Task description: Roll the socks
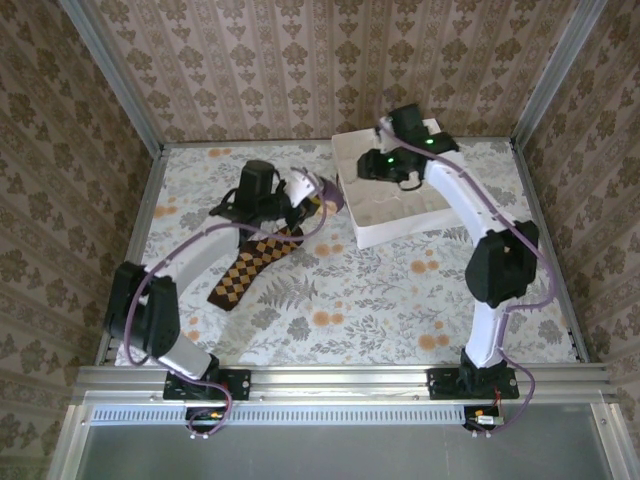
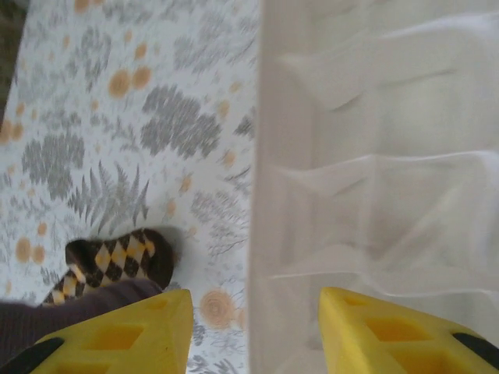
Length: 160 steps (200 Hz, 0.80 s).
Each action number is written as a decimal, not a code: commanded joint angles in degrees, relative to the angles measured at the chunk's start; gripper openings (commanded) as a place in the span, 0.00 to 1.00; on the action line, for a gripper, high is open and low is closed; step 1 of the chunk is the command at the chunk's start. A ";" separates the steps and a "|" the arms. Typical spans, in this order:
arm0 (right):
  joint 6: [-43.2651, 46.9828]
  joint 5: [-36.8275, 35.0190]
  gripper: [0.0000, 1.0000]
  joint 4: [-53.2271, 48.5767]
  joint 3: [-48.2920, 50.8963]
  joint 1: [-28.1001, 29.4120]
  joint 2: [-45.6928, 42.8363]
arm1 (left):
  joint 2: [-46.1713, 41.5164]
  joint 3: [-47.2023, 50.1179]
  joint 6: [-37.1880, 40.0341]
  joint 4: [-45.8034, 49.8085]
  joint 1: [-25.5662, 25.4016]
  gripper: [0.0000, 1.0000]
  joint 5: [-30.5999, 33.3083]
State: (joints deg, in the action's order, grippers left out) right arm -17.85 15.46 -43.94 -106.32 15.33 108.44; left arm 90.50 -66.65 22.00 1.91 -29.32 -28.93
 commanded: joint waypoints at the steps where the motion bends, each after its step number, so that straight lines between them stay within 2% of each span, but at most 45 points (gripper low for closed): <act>1: 2.29 -0.52 0.44 -3.60 3.84 -4.95 -4.11 | 6.24 -9.29 4.02 4.86 -2.26 0.00 1.61; 48: 5.02 -2.69 0.34 -0.31 17.25 -11.73 -8.72 | 23.82 -32.39 9.63 13.50 -6.89 0.00 4.48; 68: 5.48 -2.46 0.34 2.37 21.58 -12.43 -8.72 | 31.24 -41.94 11.32 16.58 -8.19 0.00 5.45; 102: 6.47 -1.31 0.33 3.66 23.60 -12.43 -6.31 | 42.07 -57.18 11.92 23.67 -8.73 0.00 6.07; 133: 6.60 -1.36 0.33 5.16 25.10 -12.43 -5.63 | 47.19 -63.84 13.77 29.19 -9.16 0.00 7.27; 160: 7.16 -2.05 0.33 5.35 25.47 -12.43 -4.29 | 46.15 -61.16 15.30 30.28 -9.25 0.00 8.57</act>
State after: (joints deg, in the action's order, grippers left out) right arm -11.90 13.76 -39.16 -81.91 2.92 102.19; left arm 137.93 -127.90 34.46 27.62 -38.28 -21.91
